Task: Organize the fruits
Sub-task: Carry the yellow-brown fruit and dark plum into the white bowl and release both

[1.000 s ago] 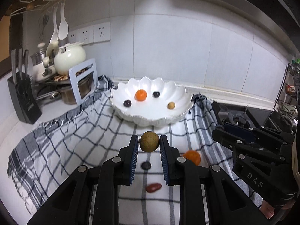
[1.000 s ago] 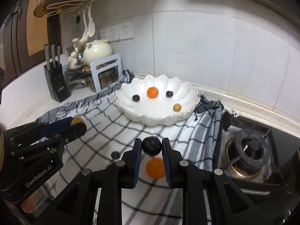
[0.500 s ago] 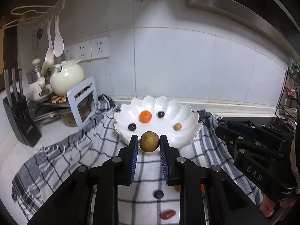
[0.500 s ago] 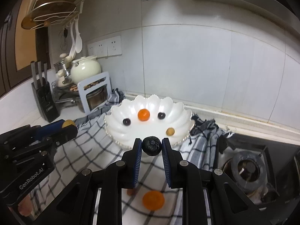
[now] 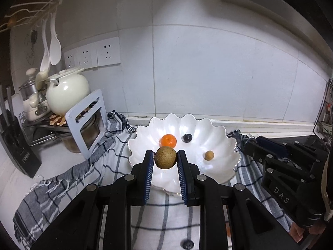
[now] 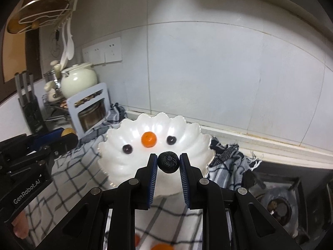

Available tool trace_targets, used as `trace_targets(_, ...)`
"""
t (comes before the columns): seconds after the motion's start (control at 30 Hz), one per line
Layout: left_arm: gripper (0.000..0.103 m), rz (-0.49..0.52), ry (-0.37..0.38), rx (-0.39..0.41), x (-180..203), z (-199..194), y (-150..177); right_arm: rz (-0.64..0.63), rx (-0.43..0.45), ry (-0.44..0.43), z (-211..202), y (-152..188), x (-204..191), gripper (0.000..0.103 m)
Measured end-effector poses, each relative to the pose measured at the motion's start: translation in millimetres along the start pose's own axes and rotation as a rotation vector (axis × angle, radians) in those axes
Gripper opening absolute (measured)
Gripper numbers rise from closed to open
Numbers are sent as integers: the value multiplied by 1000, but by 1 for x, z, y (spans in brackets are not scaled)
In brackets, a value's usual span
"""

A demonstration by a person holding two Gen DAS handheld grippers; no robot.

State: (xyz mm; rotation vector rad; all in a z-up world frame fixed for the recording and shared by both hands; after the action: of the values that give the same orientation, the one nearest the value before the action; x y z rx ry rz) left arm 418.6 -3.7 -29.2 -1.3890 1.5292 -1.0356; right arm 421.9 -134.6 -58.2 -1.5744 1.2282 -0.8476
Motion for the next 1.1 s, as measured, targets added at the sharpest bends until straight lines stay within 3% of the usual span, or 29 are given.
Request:
trace_targets(0.47, 24, 6, 20, -99, -3, 76, -4, 25, -107, 6, 73, 1, 14, 23)
trace_targets(0.9, 24, 28, 24, -212, -3, 133, 17, 40, -219, 16, 127, 18, 25, 24)
trace_targets(0.97, 28, 27, 32, -227, -4, 138, 21, 40, -227, 20, 130, 21, 25, 25)
trace_targets(1.03, 39, 23, 34, -239, -4, 140, 23, 48, -235, 16, 132, 22, 26, 31)
trace_targets(1.1, 41, 22, 32, -239, -5, 140, 24, 45, -234, 18, 131, 23, 25, 38)
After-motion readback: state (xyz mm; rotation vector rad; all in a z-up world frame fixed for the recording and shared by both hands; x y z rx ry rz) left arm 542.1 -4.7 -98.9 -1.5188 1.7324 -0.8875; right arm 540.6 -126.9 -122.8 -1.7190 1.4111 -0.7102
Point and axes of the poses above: each gripper's, at about its wrist camera, not at the fingertips, and z roughly the way its jaws point, x to its right, y to its underside, the point moved 5 cm from there along z, roughly the way its jaws point, and after that the axes turned 12 degrees about x, right-handed, at the moved point
